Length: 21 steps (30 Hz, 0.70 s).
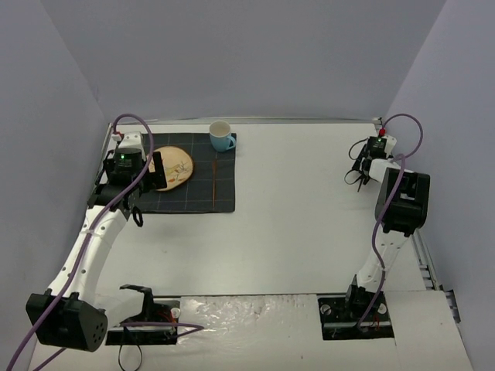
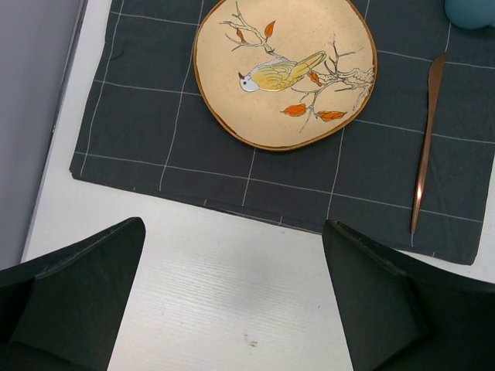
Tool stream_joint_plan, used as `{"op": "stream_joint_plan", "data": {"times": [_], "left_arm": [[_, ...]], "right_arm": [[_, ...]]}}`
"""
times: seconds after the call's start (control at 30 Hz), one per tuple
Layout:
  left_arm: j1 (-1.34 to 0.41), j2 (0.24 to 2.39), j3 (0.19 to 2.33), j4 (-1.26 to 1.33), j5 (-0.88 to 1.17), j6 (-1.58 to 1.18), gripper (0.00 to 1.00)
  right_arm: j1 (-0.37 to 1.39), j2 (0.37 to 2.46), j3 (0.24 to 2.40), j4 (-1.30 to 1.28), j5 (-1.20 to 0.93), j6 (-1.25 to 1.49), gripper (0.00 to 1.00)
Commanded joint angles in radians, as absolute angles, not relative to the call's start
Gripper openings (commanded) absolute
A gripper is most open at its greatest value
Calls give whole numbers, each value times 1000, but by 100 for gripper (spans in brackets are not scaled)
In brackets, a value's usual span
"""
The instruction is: Set the dinner table for one person
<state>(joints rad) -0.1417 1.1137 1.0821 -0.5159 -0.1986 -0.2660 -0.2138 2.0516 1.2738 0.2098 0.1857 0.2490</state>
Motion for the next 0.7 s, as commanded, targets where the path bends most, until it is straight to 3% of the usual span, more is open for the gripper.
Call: {"op": "stream_joint_plan", "data": {"times": [0.0, 0.23, 0.4, 0.57, 0.67], "left_arm": [[-135, 1126, 1112, -473, -201, -270, 97], [-135, 1135, 1115, -477, -206, -269, 97], [-135, 1135, 1115, -480, -206, -268, 97], [-135, 1127, 1117, -479, -199, -270, 97], [-134, 1118, 1120, -479, -193, -272, 97]], "right_arm": [[-227, 2106, 1385, 231, 152, 193, 52], [-229, 2180, 1489, 202, 143, 174, 42], [-227, 2192, 1510, 183, 121, 172, 26], [-207, 2126, 1467, 175, 126, 173, 0], [-145, 2057, 1394, 174, 139, 196, 0]]}}
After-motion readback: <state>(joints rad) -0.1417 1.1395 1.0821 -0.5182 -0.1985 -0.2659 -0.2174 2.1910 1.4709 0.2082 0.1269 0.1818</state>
